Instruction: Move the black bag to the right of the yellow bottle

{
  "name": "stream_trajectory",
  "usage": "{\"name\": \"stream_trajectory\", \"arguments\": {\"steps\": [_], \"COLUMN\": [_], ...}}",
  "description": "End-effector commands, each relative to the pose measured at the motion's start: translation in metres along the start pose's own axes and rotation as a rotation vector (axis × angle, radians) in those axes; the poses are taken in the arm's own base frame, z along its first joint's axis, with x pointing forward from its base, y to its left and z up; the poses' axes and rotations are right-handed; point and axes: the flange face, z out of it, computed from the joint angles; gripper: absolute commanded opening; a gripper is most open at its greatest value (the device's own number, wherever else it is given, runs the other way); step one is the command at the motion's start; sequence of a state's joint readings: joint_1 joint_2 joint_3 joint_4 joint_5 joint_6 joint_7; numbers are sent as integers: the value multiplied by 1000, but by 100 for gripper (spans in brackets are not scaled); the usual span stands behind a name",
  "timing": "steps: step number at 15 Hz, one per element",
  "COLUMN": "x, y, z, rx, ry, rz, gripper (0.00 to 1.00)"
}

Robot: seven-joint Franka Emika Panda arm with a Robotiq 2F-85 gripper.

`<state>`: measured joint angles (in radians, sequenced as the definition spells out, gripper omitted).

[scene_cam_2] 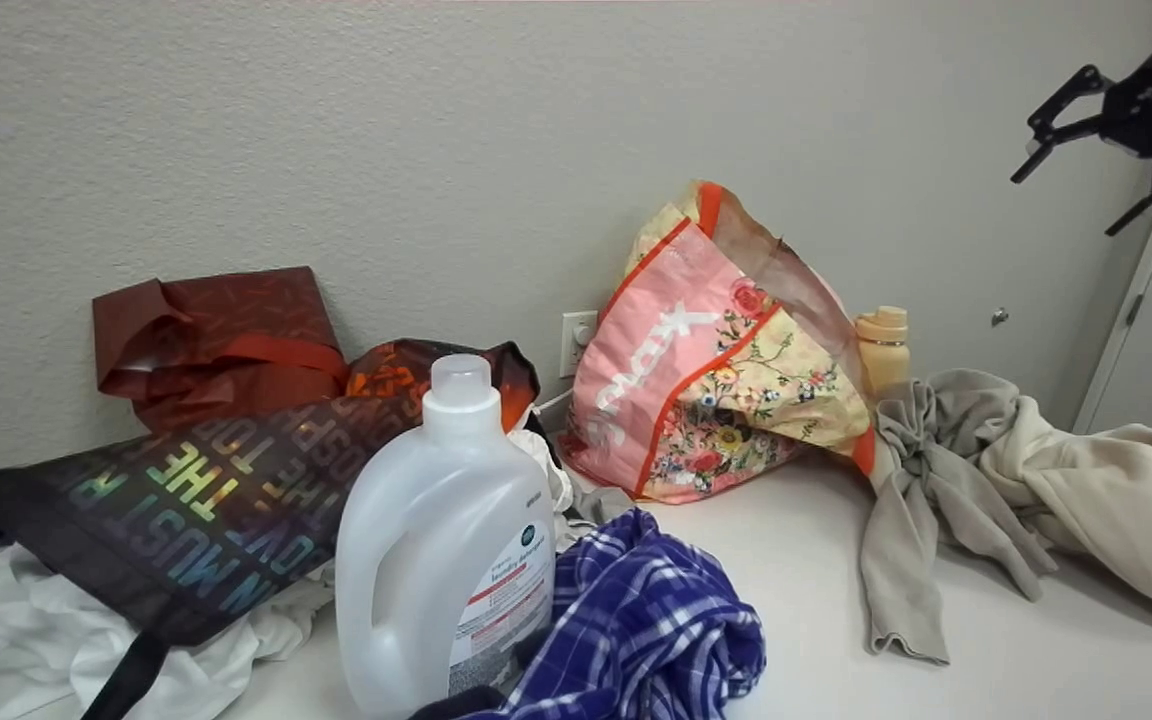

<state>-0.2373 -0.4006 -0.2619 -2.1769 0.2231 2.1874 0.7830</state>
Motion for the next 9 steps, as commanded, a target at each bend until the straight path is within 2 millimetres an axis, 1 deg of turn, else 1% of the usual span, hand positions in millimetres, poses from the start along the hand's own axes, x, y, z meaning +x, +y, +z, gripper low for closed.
{"name": "stream_trajectory", "arguments": {"steps": [1, 4, 9], "x": [-24, -41, -52], "y": [20, 28, 38], "z": [18, 32, 45], "rx": [12, 8, 3], "ry": [56, 70, 94], "rz": [-77, -112, -117], "gripper": [100, 100, 100]}}
